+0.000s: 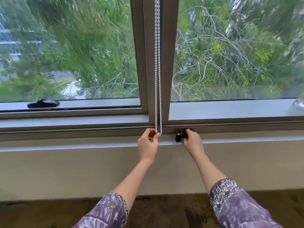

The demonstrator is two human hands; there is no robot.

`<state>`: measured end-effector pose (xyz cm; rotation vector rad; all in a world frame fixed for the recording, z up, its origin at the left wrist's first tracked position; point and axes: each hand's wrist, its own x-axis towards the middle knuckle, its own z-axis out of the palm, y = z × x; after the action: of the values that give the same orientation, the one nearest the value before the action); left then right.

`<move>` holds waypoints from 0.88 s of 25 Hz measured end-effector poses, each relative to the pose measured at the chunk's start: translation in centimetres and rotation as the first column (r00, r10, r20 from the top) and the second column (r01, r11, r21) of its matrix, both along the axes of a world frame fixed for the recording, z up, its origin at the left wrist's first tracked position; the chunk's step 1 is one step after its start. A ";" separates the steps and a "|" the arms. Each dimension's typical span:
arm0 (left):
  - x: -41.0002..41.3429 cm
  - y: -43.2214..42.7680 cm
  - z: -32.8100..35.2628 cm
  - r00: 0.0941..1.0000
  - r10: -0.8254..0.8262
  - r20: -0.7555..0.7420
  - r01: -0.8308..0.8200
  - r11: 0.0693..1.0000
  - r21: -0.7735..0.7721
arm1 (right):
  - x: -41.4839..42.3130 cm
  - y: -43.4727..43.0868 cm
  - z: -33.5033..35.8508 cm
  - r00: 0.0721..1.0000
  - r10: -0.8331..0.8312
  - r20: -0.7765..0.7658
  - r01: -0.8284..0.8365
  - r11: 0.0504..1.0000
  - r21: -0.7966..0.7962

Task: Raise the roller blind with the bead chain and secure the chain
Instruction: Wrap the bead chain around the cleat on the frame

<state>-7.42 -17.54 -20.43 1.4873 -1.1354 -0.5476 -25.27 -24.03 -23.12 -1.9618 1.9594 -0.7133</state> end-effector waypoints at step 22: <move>-1.4 0.0 0.6 0.995 0.091 -0.048 -0.090 0.995 0.031 | 6.5 5.3 9.5 0.876 0.449 0.177 -0.349 0.842 -0.410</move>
<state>-8.77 -17.51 -19.82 1.5344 -1.0207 -0.5369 -18.75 -18.75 -13.65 -2.2431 1.2565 -1.2153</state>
